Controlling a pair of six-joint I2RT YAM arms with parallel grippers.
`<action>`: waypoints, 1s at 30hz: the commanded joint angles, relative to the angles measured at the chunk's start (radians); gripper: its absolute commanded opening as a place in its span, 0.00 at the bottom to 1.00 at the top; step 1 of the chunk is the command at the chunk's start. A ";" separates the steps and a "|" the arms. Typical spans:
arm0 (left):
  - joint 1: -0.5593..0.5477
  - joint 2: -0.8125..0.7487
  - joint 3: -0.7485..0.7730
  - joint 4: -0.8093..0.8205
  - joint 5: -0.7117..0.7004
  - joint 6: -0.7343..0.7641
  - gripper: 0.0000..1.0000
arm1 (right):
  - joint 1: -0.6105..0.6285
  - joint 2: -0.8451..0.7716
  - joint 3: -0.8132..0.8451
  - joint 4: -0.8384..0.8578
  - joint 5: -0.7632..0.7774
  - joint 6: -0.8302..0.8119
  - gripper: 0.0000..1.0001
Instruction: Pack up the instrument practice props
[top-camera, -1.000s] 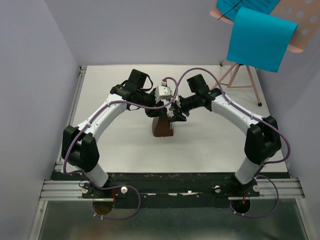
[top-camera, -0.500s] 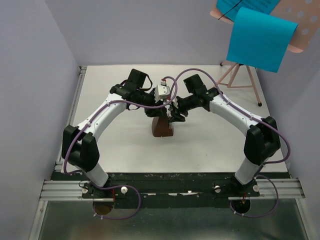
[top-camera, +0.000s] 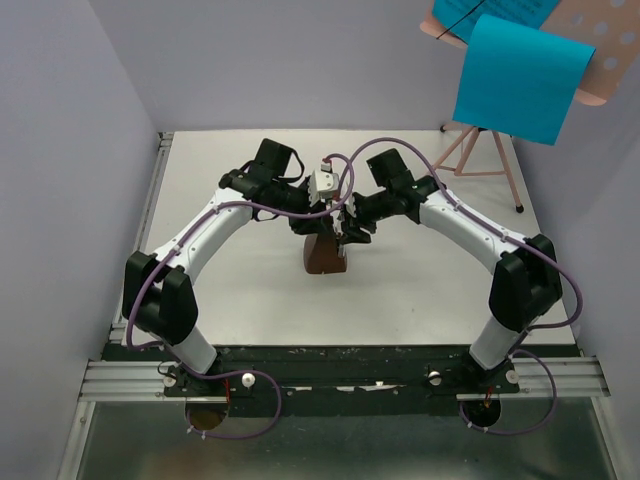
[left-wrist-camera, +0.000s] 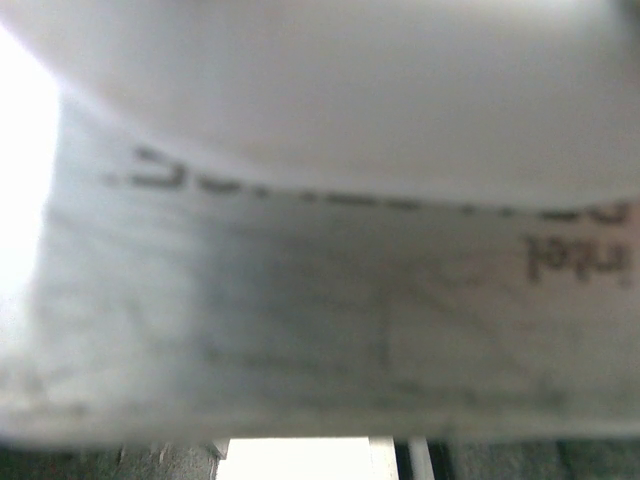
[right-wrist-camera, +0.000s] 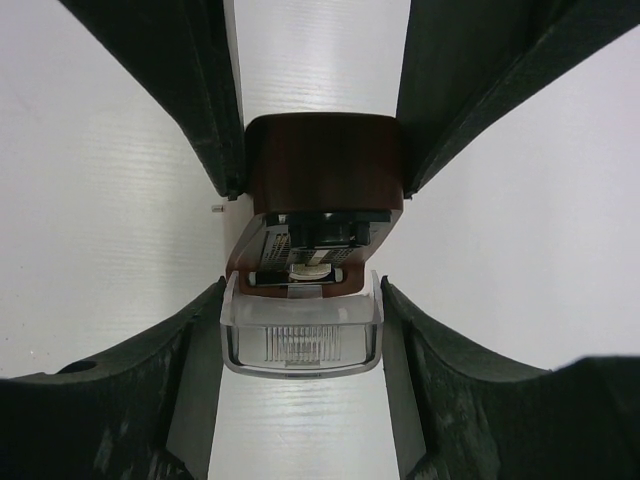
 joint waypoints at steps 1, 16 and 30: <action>-0.033 -0.029 -0.058 -0.011 0.025 0.012 0.00 | 0.024 -0.026 -0.038 0.084 0.052 0.064 0.00; -0.024 -0.055 -0.115 0.030 0.057 0.018 0.00 | -0.043 -0.033 -0.027 0.125 -0.057 0.093 0.00; -0.023 -0.049 -0.108 0.033 0.049 0.016 0.00 | -0.048 0.015 0.053 -0.008 -0.105 0.041 0.00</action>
